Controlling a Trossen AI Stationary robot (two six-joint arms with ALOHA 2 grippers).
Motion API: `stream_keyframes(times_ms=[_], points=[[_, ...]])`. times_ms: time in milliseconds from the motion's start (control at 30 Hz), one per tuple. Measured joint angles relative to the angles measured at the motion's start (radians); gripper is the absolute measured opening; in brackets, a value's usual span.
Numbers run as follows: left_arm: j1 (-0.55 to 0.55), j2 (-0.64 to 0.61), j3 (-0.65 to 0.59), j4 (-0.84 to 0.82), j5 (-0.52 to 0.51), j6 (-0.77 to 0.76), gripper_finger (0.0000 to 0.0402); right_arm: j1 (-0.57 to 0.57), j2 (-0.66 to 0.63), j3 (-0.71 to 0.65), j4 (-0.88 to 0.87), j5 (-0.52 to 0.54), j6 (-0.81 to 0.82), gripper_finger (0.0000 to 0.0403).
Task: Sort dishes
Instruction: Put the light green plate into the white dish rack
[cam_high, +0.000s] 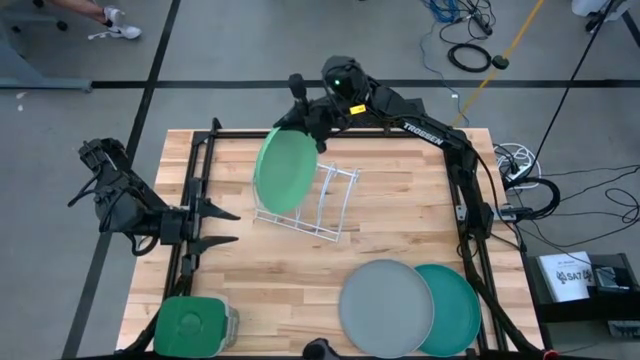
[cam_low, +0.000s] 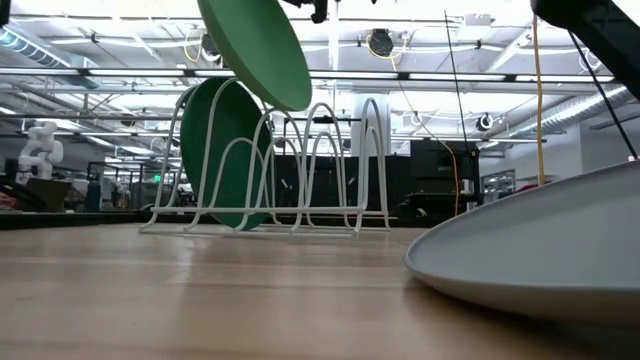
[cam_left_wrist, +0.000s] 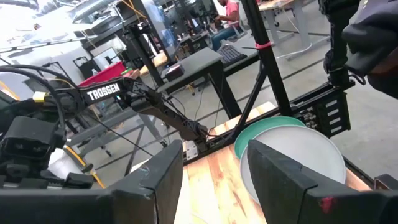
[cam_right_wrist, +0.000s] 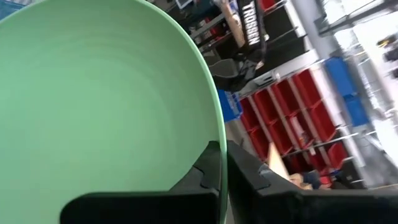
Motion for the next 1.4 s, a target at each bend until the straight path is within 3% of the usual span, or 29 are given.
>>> stream_keyframes(times_ms=[733, 867, 1200, 1400], points=[[0.009, -0.004, 0.001, 0.073, -0.008, 0.123, 0.0180, 0.008, -0.020, -0.002, 0.041, 0.000, -0.118, 0.0000], [0.032, -0.003, 0.001, 0.072, -0.008, 0.120, 0.0180, -0.008, -0.034, 0.001, -0.032, -0.053, -0.111, 0.0000], [0.062, -0.002, 0.001, 0.071, -0.007, 0.115, 0.0180, -0.017, -0.011, 0.001, -0.218, -0.042, -0.081, 0.0000], [0.063, 0.000, 0.001, 0.070, -0.005, 0.094, 0.0180, -0.019, 0.000, 0.000, -0.306, -0.031, 0.029, 0.0012]])
